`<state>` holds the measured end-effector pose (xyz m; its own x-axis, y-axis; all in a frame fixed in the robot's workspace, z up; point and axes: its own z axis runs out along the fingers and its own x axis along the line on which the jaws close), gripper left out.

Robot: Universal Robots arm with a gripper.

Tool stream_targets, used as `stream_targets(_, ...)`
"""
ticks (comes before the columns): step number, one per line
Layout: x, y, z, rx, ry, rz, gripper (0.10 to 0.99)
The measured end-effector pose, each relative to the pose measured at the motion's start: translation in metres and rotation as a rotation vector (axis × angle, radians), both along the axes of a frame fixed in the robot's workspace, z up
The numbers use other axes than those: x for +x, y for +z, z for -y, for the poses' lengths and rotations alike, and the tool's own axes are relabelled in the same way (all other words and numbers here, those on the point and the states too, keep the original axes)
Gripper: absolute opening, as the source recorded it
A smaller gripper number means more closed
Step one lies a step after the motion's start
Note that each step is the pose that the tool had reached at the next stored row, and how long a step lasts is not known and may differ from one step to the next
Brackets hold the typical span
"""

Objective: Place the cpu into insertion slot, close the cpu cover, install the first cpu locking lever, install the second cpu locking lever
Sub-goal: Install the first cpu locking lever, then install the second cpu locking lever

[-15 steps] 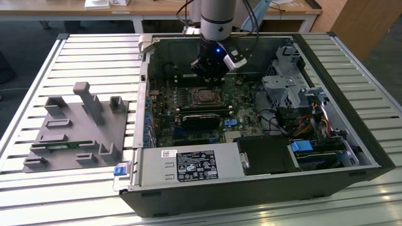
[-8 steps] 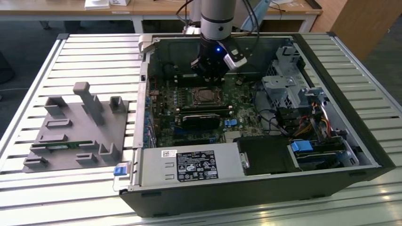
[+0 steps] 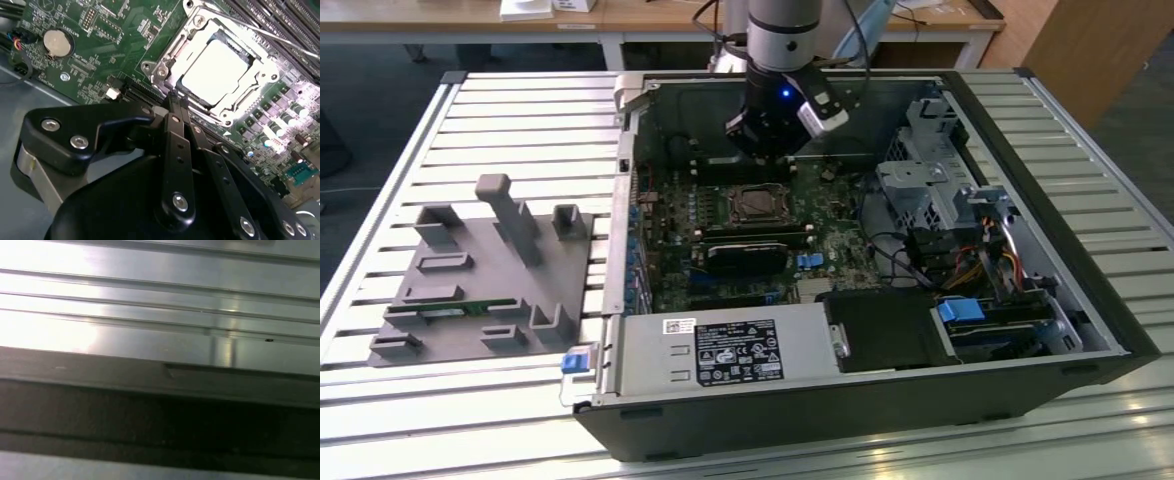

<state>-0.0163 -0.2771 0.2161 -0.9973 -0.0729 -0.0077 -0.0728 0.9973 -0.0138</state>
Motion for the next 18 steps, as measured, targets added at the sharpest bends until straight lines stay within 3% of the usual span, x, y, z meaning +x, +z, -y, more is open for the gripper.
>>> stream_targets(18,0.0,0.0,0.0053,0.0,0.0,0.0,0.106)
